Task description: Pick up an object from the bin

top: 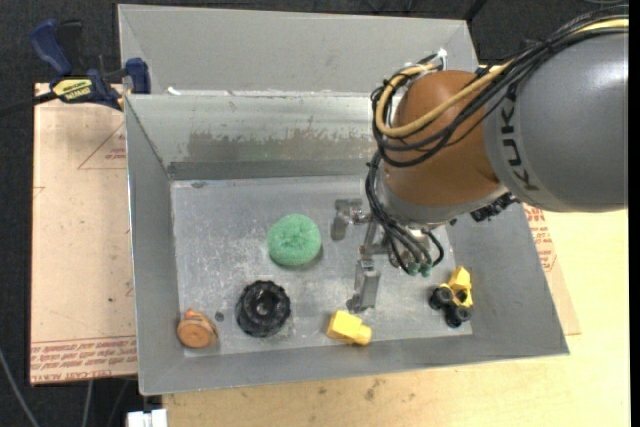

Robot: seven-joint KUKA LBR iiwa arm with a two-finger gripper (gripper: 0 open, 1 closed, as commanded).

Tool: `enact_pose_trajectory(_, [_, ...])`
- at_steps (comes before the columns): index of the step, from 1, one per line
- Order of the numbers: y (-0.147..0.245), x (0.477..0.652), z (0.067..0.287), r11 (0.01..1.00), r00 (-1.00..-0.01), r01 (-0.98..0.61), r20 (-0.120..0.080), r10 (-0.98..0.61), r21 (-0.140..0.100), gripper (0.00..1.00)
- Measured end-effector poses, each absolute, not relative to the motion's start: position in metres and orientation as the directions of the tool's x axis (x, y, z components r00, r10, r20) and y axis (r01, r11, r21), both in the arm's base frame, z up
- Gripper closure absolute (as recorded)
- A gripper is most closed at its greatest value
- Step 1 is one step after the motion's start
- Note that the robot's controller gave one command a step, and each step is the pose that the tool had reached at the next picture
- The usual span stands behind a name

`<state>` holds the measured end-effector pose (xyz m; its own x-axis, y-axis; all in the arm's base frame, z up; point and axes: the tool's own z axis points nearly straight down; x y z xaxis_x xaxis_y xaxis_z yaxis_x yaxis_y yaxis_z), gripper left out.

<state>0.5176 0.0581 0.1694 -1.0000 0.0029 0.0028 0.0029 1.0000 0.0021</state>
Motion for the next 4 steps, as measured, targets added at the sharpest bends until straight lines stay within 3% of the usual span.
enact_pose_trajectory(1, [0.076,0.541,0.153,1.000,-1.000,-0.007,-0.002,-0.007,0.001,0.00])
enact_pose_trajectory(2, [0.095,0.544,0.100,1.000,-1.000,0.028,-0.006,0.028,0.002,0.00])
enact_pose_trajectory(3, [0.114,0.551,0.081,0.996,-0.996,0.091,-0.001,0.091,0.000,0.00])
enact_pose_trajectory(4, [0.107,0.614,0.080,0.997,-0.997,0.078,-0.012,0.078,0.004,1.00])
